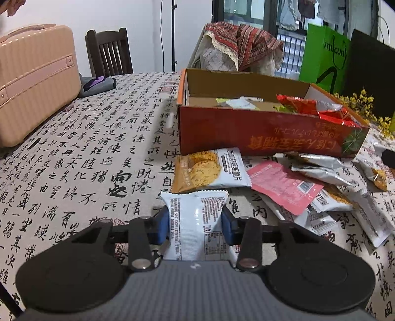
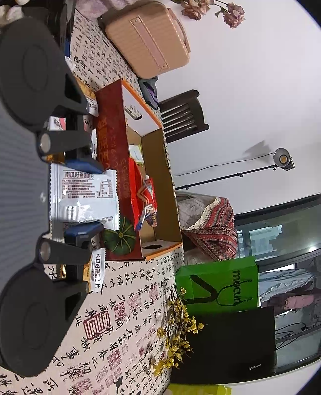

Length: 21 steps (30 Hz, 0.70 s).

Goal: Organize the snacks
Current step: 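Lift both held white sachets from the pile toward the box, then lower both white sachets into the box and open both grippers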

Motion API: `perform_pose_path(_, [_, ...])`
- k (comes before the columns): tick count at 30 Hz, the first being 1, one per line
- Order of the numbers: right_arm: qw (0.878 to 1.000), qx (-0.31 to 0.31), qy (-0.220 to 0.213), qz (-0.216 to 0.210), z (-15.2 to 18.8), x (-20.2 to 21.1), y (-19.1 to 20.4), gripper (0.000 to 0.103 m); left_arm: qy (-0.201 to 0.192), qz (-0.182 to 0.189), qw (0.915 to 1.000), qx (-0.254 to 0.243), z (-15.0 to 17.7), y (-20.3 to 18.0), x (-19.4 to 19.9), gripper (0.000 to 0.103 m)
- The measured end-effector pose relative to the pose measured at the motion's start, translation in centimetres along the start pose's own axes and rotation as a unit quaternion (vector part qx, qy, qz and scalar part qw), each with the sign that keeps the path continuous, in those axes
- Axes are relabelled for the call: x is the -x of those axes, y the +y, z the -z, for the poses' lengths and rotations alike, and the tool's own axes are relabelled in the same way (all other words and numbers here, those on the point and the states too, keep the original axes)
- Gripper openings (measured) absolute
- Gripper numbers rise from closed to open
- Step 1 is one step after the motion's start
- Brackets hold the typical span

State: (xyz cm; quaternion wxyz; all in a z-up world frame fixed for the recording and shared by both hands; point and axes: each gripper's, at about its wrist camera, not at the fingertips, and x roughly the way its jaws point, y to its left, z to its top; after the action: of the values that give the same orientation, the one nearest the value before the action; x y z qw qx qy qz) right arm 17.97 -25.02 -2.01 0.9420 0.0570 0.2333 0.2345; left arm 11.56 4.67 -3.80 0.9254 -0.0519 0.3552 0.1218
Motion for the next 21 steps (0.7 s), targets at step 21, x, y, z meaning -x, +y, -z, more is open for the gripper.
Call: perform_pose_path(21, [1.0, 0.012, -0.019, 0.0, -1.1, 0.7, 0.7, 0.042, -0.067, 0.024, 0.9974, 0.0, -2.3, -0.1, 3.2, 0.042])
